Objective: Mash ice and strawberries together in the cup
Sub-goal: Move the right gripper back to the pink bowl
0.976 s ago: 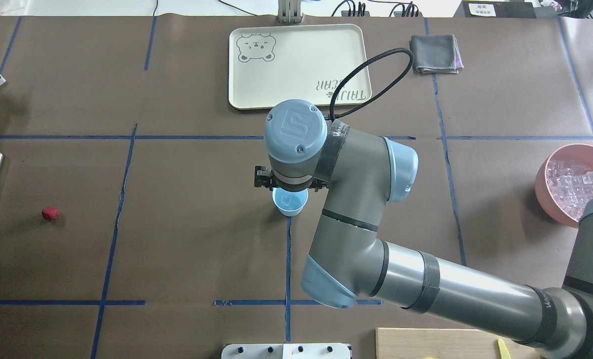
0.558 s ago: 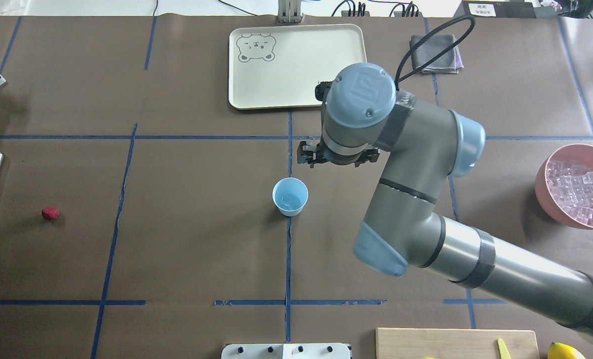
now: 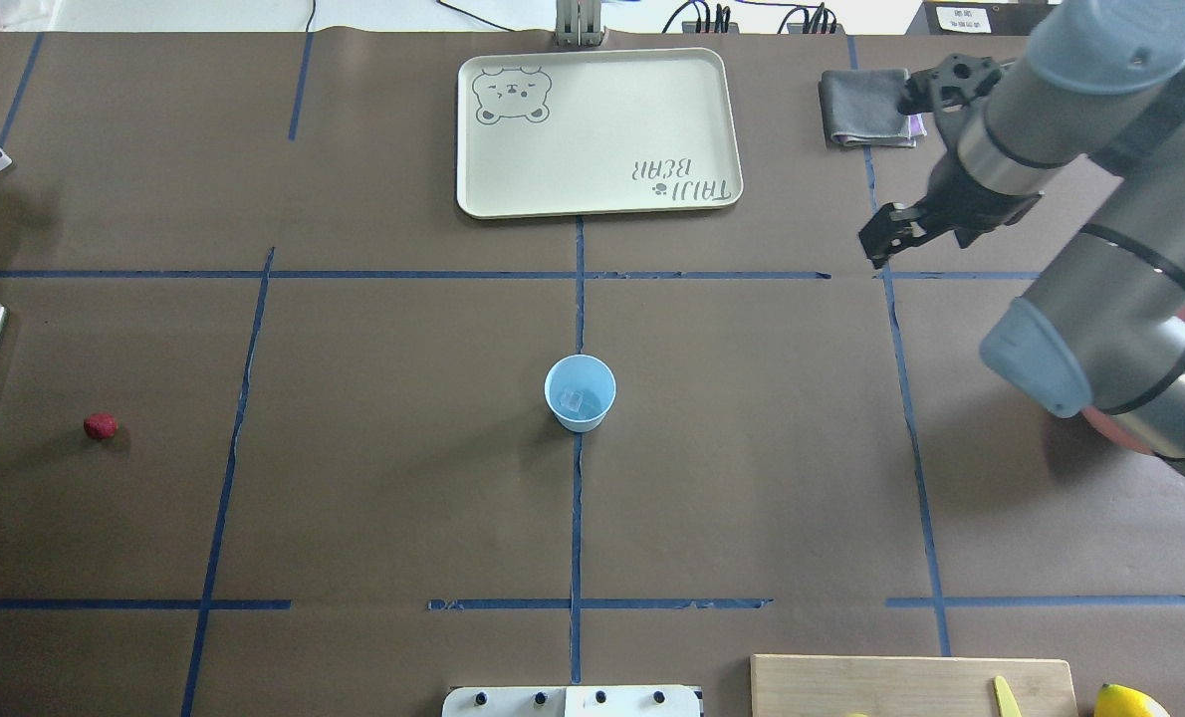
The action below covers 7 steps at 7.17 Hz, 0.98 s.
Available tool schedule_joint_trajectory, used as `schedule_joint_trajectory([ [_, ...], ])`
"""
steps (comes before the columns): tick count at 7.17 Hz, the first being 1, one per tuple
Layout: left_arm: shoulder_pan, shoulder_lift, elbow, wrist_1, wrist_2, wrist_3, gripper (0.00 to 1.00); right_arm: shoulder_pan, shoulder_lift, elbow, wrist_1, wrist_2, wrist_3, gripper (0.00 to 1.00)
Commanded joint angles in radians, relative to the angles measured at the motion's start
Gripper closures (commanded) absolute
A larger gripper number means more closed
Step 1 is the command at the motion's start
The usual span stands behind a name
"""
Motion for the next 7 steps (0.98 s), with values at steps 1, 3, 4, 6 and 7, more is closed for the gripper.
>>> schedule_joint_trajectory([
  [1,0.000,0.000,0.000,-0.001,0.000,0.000,0.00,0.143,-0.217,0.023,0.075,0.032,-0.301,0.00],
  [3,0.000,-0.002,0.000,-0.001,0.000,0.000,0.00,0.215,-0.406,0.010,0.260,0.078,-0.380,0.00],
  [4,0.000,0.000,0.000,-0.001,0.000,0.000,0.00,0.216,-0.460,-0.013,0.332,0.072,-0.373,0.01],
  [6,0.000,-0.002,-0.003,-0.001,0.000,0.000,0.00,0.213,-0.459,-0.137,0.493,0.061,-0.228,0.01],
  [7,0.000,-0.002,-0.005,-0.003,0.000,0.000,0.00,0.209,-0.461,-0.156,0.549,0.060,-0.203,0.01],
])
